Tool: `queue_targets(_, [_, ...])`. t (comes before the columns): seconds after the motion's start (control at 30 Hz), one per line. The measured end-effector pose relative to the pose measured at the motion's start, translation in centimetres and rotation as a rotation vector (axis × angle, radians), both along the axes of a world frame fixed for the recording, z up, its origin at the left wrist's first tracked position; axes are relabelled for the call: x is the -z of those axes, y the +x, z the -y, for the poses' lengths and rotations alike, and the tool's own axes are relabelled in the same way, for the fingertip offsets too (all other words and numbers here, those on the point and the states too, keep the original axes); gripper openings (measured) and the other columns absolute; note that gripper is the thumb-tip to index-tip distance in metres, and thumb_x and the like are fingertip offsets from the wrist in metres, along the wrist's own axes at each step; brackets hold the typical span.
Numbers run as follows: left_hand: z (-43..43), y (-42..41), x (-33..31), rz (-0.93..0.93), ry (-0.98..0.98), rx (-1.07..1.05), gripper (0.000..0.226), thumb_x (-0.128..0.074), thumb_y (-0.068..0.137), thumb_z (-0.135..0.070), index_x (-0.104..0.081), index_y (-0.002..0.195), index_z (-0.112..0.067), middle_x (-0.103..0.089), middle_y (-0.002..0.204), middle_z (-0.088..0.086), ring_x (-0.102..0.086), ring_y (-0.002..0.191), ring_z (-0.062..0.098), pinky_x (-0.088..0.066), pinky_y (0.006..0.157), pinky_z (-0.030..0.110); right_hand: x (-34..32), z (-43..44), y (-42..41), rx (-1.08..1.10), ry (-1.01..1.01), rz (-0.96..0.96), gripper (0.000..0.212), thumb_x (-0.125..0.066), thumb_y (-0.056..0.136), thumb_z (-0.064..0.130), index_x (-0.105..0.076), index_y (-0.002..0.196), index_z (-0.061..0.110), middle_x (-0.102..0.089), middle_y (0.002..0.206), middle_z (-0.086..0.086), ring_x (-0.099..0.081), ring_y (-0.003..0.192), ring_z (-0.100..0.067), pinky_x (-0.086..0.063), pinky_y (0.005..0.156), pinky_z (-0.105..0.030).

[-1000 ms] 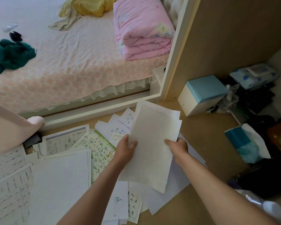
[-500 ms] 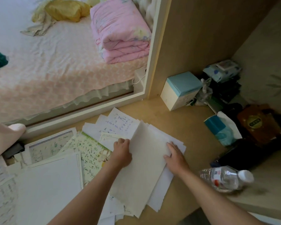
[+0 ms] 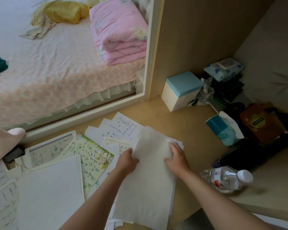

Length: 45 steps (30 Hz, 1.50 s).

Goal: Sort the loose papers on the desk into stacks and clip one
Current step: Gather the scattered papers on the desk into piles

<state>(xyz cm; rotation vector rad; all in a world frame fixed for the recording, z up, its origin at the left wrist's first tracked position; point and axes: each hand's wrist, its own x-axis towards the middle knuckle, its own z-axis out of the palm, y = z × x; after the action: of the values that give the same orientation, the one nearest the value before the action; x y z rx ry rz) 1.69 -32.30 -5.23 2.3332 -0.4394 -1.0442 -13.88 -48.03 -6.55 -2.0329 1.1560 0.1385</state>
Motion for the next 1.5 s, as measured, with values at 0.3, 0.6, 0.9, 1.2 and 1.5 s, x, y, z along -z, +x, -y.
queue_targets(0.3, [-7.5,1.8,-3.9,-0.291,-0.476,-0.591,0.029,-0.067,0.089,-0.007,-0.055,0.115,-0.015,-0.069,0.109,0.008,-0.068,0.096,0.027,-0.058,0.082,0.042,-3.0,-4.4,3.3,0.242,0.359,0.206,0.074,-0.071,0.079,0.021,-0.035,0.144,0.025,-0.064,0.119,-0.001,-0.064,0.098,-0.018,-0.053,0.086,-0.036])
queue_targets(0.6, [-22.2,3.4,-5.8,-0.086,-0.23,-0.563,0.035,-0.054,0.087,-0.003,-0.048,0.118,-0.017,-0.06,0.109,0.005,-0.061,0.098,0.026,-0.055,0.078,0.04,-5.8,-17.6,8.7,-0.046,0.45,0.082,0.033,-0.06,0.087,0.008,-0.055,0.12,0.014,-0.064,0.11,-0.002,-0.064,0.097,-0.022,-0.054,0.074,-0.028])
queue_targets(0.9, [-37.9,2.8,-0.6,0.137,0.228,-0.461,0.04,-0.061,0.088,-0.025,-0.055,0.124,-0.009,-0.057,0.125,0.015,-0.053,0.116,0.032,-0.045,0.096,0.04,-4.4,-30.6,10.9,-0.126,0.492,-0.057,0.053,-0.06,0.085,0.009,-0.05,0.137,0.016,-0.059,0.124,-0.003,-0.059,0.109,-0.021,-0.051,0.086,-0.032])
queue_targets(1.2, [-40.5,2.8,-0.8,-0.177,-0.174,-0.746,0.073,-0.075,0.084,-0.014,-0.034,0.143,-0.003,-0.05,0.136,0.013,-0.053,0.116,0.027,-0.044,0.088,0.031,-4.4,-35.4,11.7,-0.033,0.352,-0.226,0.072,-0.061,0.086,0.013,-0.029,0.15,0.012,-0.047,0.139,-0.012,-0.051,0.119,-0.03,-0.047,0.101,-0.041])
queue_targets(1.5, [-43.0,1.2,1.9,-0.24,-0.065,-0.581,0.067,-0.068,0.085,-0.029,-0.045,0.143,-0.005,-0.049,0.145,0.012,-0.051,0.128,0.031,-0.042,0.108,0.042,-3.4,-38.6,11.1,-0.1,0.139,-0.333,0.056,-0.049,0.086,0.016,-0.038,0.141,0.022,-0.039,0.134,-0.01,-0.043,0.12,-0.029,-0.045,0.088,-0.034])
